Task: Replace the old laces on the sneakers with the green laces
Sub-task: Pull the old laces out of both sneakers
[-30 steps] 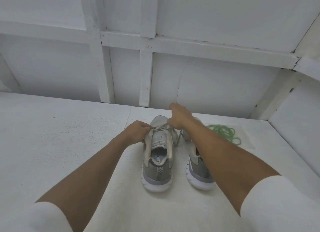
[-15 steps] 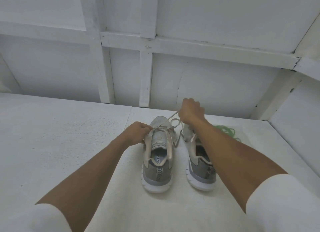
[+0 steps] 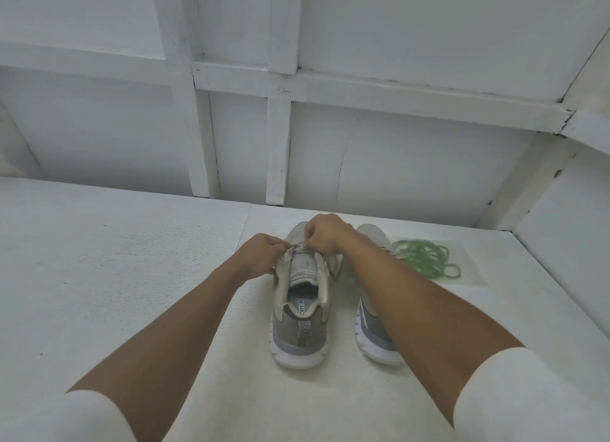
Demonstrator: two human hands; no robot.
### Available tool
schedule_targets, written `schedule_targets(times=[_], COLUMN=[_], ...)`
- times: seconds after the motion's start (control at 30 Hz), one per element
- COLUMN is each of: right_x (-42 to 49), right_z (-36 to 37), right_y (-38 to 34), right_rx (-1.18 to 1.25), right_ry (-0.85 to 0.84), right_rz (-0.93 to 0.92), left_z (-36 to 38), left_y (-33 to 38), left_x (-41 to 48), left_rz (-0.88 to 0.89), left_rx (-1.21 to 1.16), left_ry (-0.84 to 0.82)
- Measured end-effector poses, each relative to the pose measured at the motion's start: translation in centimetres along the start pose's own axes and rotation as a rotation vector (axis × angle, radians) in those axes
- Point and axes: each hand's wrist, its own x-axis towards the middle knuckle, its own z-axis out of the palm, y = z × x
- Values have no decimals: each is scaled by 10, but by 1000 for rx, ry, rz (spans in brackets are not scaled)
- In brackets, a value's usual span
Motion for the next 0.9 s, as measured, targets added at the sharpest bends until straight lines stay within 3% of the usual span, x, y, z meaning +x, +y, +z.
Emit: schedule_targets(times=[0.17, 0.3, 0.4, 0.57, 0.67, 0.9], right_x=[-2, -2, -1, 1, 0, 6], right_z=[-29, -35, -21, 0, 3, -16], right_y=[14, 28, 22, 4, 1, 20], right_rx=[-154, -92, 63, 117, 165, -2], right_ry=[241, 326, 261, -82, -84, 38], right_rz=[64, 130, 65, 1, 18, 66], left_z=[-1, 0, 0, 0, -1, -2], left_y=[-3, -3, -3, -1, -2, -5], left_x=[2, 2, 2, 2, 2, 4], left_rz=[-12, -10, -11, -12, -16, -18], left_rx=[-3, -24, -18, 0, -6, -7], left_ry=[6, 8, 2, -3, -6, -8])
